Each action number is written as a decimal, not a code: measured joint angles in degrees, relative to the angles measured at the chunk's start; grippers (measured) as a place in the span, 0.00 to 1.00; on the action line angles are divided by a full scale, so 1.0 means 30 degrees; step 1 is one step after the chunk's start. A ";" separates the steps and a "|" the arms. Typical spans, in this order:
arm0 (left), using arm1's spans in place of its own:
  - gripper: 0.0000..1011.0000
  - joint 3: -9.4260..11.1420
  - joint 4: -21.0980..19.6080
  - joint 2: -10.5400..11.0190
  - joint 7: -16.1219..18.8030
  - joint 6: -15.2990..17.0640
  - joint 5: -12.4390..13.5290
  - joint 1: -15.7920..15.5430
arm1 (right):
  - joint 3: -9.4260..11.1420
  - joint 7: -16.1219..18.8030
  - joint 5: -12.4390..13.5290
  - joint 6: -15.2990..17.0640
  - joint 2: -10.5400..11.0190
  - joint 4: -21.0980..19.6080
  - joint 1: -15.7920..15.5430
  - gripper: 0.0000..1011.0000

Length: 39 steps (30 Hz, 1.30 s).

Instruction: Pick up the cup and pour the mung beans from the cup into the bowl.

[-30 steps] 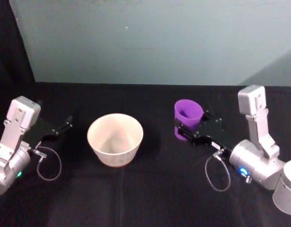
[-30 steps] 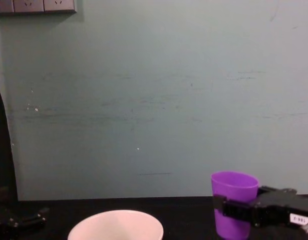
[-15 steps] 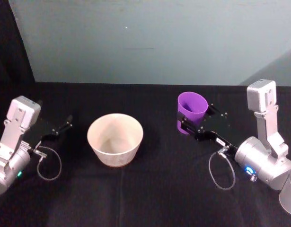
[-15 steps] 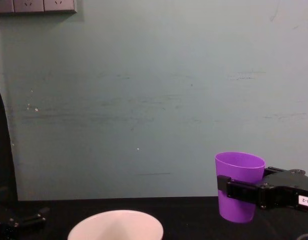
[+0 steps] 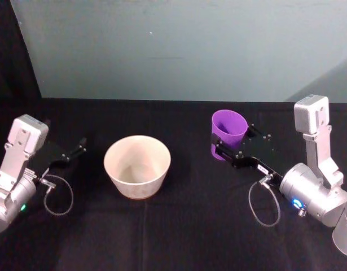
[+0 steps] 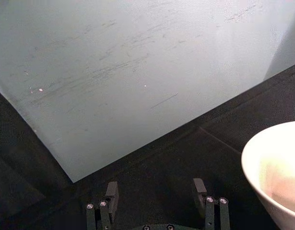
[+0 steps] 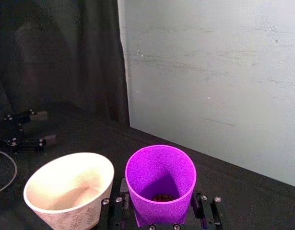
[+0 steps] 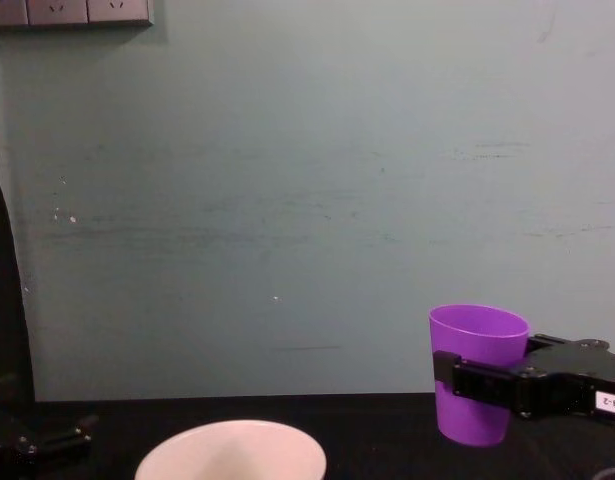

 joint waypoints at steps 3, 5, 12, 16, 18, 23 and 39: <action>1.00 0.0000 0.0000 0.0001 0.0000 0.0000 0.0000 -0.0001 | 0.0000 0.0005 0.0000 0.0001 0.0000 0.0006 0.0003 0.72; 1.00 0.0001 0.0000 0.0001 0.0000 0.0000 0.0000 -0.0001 | 0.0000 0.0014 0.0000 0.0004 0.0001 0.0011 0.0002 0.72; 1.00 0.0001 -0.0001 0.0000 0.0000 0.0000 0.0000 0.0000 | 0.0000 0.0030 0.0000 0.0012 0.0000 0.0024 0.0002 0.72; 1.00 0.0001 0.0000 0.0000 0.0000 0.0000 0.0000 0.0000 | 0.0000 0.0036 0.0000 0.0013 0.0000 0.0023 0.0002 0.72; 1.00 0.0001 -0.0001 0.0000 0.0000 0.0000 0.0000 0.0001 | 0.0000 0.0039 0.0000 0.0014 0.0000 0.0023 0.0002 0.72; 1.00 0.0001 0.0000 0.0000 0.0000 -0.0001 0.0001 0.0000 | 0.0001 0.0046 0.0001 0.0014 0.0000 0.0023 0.0002 0.72; 1.00 0.0000 0.0000 0.0000 0.0000 -0.0001 0.0001 0.0000 | 0.0000 0.0048 0.0000 0.0015 -0.0001 0.0022 0.0003 0.72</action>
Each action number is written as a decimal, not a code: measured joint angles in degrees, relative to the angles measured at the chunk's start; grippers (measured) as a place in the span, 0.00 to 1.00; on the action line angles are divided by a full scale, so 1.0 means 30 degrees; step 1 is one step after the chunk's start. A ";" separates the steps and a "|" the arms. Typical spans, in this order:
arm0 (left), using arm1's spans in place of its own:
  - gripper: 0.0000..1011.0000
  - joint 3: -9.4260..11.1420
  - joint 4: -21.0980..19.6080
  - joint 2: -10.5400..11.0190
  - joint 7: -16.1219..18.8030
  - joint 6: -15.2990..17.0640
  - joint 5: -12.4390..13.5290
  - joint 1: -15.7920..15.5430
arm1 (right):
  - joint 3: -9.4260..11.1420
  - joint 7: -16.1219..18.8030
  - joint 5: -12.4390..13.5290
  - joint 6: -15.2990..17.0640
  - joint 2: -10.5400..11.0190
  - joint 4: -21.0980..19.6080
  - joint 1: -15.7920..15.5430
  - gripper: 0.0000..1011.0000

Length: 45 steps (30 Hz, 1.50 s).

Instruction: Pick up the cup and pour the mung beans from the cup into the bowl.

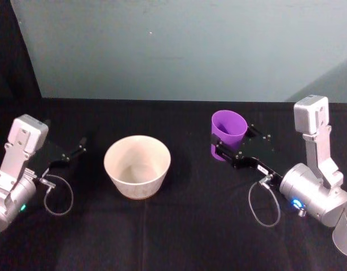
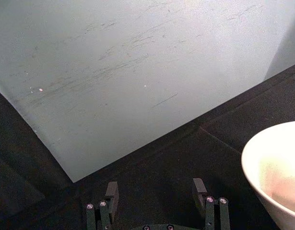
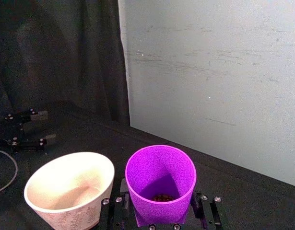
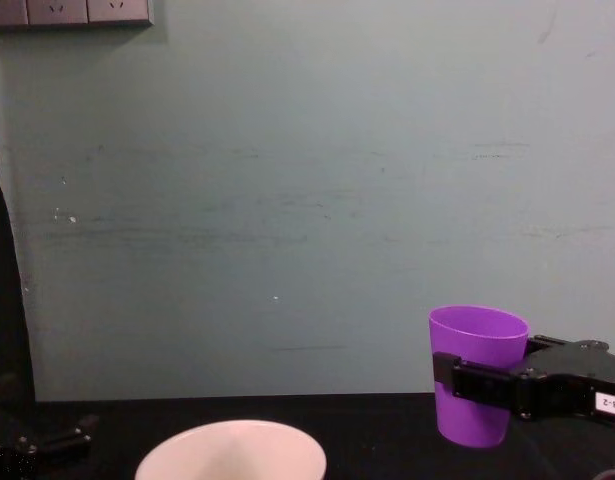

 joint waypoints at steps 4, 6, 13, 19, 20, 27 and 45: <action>1.00 0.0001 0.0000 0.0000 0.0000 0.0001 -0.0001 0.0000 | 0.0000 -0.0001 0.0000 0.0000 0.0000 0.0001 -0.0001 0.72; 1.00 0.0001 0.0000 0.0001 0.0000 0.0001 -0.0001 -0.0001 | 0.0000 -0.0001 0.0000 -0.0001 -0.0001 0.0000 -0.0001 0.72; 1.00 0.0001 0.0000 0.0000 0.0000 0.0001 -0.0001 0.0000 | 0.0000 -0.0001 0.0000 -0.0001 0.0000 0.0001 -0.0001 0.72; 1.00 0.0001 0.0000 0.0001 0.0000 0.0000 0.0000 0.0001 | 0.0000 -0.0001 0.0000 -0.0001 0.0000 0.0000 -0.0001 0.73; 1.00 0.0000 -0.0001 0.0001 0.0000 0.0001 0.0000 -0.0001 | 0.0000 -0.0001 0.0000 -0.0001 0.0000 0.0000 0.0000 0.72; 1.00 0.0000 0.0000 0.0000 0.0000 0.0001 -0.0001 0.0000 | 0.0000 -0.0002 0.0000 -0.0001 -0.0001 -0.0001 0.0000 0.72; 1.00 0.0001 0.0000 0.0000 0.0000 0.0001 -0.0001 0.0000 | 0.0000 -0.0002 0.0000 -0.0001 -0.0001 0.0000 -0.0001 0.72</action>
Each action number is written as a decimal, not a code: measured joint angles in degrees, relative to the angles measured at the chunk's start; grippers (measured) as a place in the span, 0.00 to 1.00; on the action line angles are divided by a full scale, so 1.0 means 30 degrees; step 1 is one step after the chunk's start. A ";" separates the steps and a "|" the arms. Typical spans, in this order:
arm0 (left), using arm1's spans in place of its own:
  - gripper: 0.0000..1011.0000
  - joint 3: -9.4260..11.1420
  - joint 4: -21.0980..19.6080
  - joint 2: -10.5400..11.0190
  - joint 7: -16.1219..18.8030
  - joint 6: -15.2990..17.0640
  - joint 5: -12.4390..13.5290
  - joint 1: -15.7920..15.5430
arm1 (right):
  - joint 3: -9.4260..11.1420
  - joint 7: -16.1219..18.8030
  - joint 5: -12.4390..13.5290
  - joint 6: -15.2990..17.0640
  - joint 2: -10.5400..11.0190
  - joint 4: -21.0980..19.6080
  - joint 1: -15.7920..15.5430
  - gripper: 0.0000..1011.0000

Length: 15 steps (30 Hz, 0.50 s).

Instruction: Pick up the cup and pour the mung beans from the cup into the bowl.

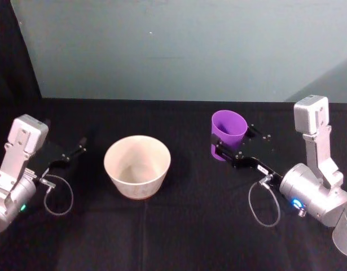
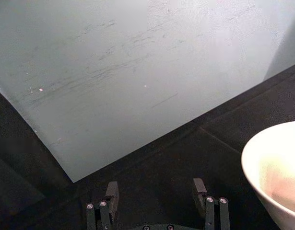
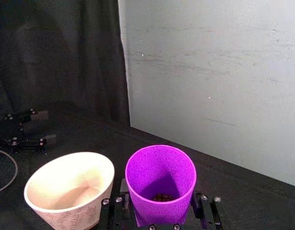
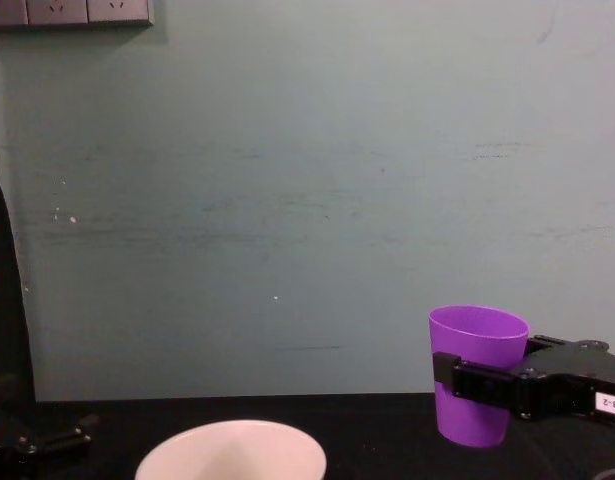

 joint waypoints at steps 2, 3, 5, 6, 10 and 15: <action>1.00 0.0001 -0.0001 0.0000 0.0000 0.0000 0.0000 0.0000 | 0.0000 -0.0001 0.0000 0.0000 0.0001 0.0000 -0.0001 0.72; 1.00 0.0000 0.0000 0.0000 0.0000 0.0000 0.0001 0.0000 | 0.0000 0.0000 0.0000 0.0000 0.0001 0.0000 0.0000 0.72; 1.00 0.0000 0.0000 0.0000 0.0000 0.0000 0.0000 0.0000 | 0.0001 -0.0001 0.0000 0.0000 0.0001 0.0000 0.0001 0.72; 1.00 0.0000 0.0000 0.0001 0.0000 0.0000 0.0001 -0.0001 | 0.0001 -0.0001 0.0000 0.0000 0.0001 -0.0001 0.0000 0.72; 1.00 0.0000 -0.0001 0.0000 0.0000 -0.0001 0.0000 0.0000 | 0.0001 -0.0001 0.0000 0.0000 0.0001 -0.0001 0.0001 0.72; 1.00 0.0000 0.0000 0.0000 0.0000 0.0000 0.0000 0.0000 | 0.0001 -0.0001 0.0000 0.0001 0.0001 0.0000 0.0000 0.72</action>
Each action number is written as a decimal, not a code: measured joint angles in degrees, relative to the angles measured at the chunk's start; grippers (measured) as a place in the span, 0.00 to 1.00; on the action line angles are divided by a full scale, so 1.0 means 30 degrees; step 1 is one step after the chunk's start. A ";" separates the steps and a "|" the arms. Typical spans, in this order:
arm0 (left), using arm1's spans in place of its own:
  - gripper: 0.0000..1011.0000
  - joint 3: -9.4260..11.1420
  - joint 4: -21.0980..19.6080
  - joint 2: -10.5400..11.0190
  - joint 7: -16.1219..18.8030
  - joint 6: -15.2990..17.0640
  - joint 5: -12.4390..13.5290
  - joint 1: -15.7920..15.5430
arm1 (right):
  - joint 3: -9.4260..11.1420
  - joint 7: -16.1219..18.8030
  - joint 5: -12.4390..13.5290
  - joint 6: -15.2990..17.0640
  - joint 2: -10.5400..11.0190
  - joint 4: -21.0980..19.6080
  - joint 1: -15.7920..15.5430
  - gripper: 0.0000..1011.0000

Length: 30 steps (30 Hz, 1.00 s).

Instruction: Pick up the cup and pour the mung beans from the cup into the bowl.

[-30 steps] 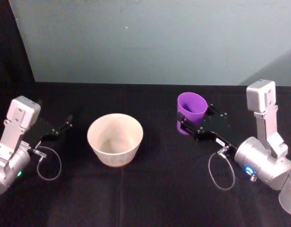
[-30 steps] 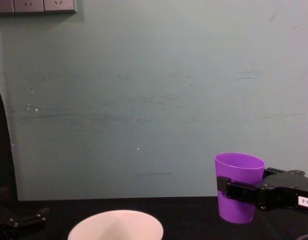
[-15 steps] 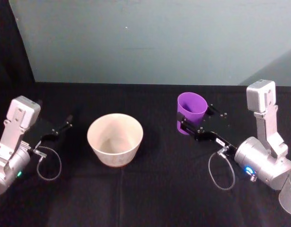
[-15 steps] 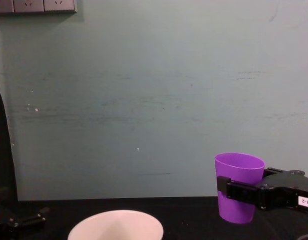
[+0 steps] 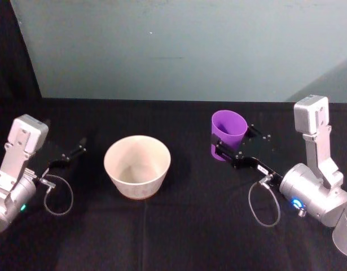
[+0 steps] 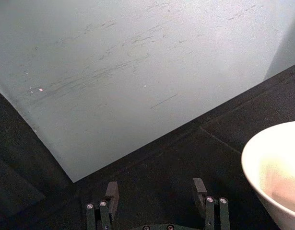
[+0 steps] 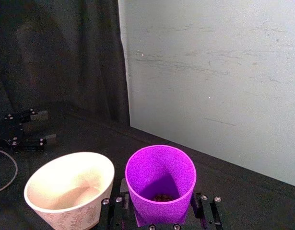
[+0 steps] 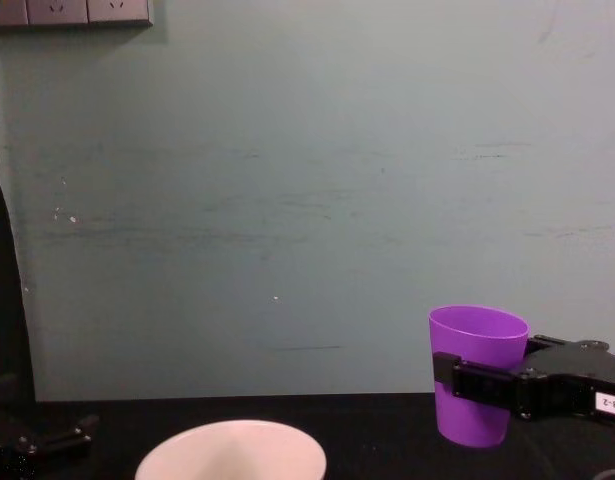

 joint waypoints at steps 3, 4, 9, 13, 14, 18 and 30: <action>1.00 -0.0001 0.0000 0.0000 0.0001 0.0000 0.0000 0.0000 | 0.0000 0.0001 0.0000 0.0000 0.0000 0.0000 0.0001 0.72; 1.00 0.0001 0.0000 0.0000 0.0001 0.0000 0.0000 0.0000 | -0.0001 0.0001 0.0001 -0.0001 0.0000 0.0000 0.0001 0.72; 1.00 0.0000 -0.0001 0.0000 0.0000 0.0000 0.0000 -0.0001 | 0.0000 0.0000 -0.0001 -0.0001 0.0000 0.0000 0.0001 0.72; 1.00 0.0000 -0.0001 0.0000 0.0000 -0.0001 0.0000 0.0000 | 0.0000 0.0000 0.0000 -0.0001 0.0000 -0.0001 0.0001 0.72; 1.00 0.0000 -0.0001 0.0000 0.0000 0.0000 0.0000 -0.0001 | 0.0000 0.0000 0.0000 -0.0001 0.0000 0.0000 0.0000 0.72; 1.00 0.0000 -0.0001 0.0000 0.0000 0.0000 0.0001 -0.0001 | -0.0001 0.0000 0.0000 -0.0001 0.0001 0.0000 0.0000 0.72; 1.00 0.0000 -0.0001 0.0000 0.0001 0.0000 0.0001 0.0000 | -0.0001 0.0001 0.0001 -0.0001 -0.0001 -0.0001 0.0000 0.72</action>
